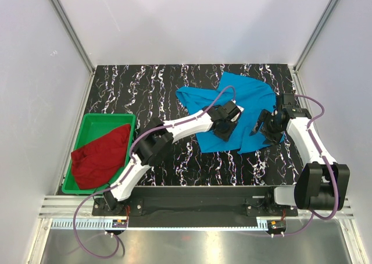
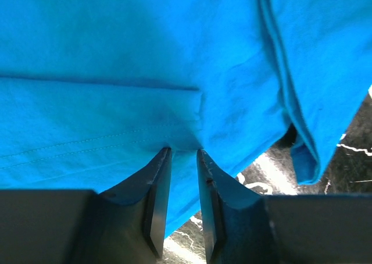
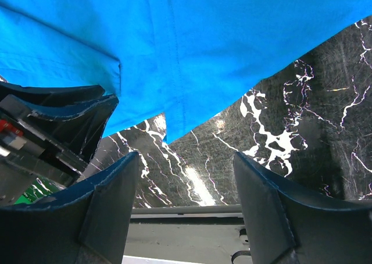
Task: Fold and stack the t-shirts
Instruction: Flatten the tshirt out
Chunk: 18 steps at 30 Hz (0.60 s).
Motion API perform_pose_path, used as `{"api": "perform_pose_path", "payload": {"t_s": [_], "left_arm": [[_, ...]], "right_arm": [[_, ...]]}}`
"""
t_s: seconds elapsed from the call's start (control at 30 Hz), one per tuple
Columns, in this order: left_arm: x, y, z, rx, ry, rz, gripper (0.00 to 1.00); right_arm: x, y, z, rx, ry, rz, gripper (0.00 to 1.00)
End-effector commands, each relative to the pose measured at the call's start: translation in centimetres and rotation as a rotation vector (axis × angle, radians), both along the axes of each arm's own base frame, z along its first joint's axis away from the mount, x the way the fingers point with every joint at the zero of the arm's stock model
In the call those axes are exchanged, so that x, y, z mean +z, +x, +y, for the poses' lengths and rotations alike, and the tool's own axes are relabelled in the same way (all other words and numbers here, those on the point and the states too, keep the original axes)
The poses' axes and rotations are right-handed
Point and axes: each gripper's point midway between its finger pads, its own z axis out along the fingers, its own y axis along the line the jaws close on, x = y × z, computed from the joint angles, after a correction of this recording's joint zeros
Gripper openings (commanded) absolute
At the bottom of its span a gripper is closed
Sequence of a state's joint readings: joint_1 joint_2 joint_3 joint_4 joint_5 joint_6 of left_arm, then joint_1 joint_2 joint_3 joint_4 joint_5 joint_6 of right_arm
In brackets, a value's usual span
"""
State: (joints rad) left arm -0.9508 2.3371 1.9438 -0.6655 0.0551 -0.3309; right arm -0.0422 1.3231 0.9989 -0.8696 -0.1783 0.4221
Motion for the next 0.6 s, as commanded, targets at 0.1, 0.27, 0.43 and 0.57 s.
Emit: {"api": "perform_pose_path", "payload": {"t_s": [0.1,0.27,0.43,0.57], "left_arm": [[5.1,1.2,-1.4,-0.018,-0.098,-0.118,0.28],[5.3,1.6,-2.3,-0.036,-0.104,-0.131,0.33],[3.9,1.4,-2.1,-0.039,-0.072,-0.107,0.47],[3.2,1.3,-1.9,-0.042,-0.066,-0.108,0.47]], "right_arm": [[0.3,-0.3,-0.1,0.014,0.002,-0.006,0.74],[0.3,-0.4,-0.1,0.012,0.003,-0.004,0.73],[0.3,-0.4,-0.2,0.010,0.000,-0.002,0.74],[0.1,-0.5,-0.1,0.009,0.006,0.004,0.74]]}}
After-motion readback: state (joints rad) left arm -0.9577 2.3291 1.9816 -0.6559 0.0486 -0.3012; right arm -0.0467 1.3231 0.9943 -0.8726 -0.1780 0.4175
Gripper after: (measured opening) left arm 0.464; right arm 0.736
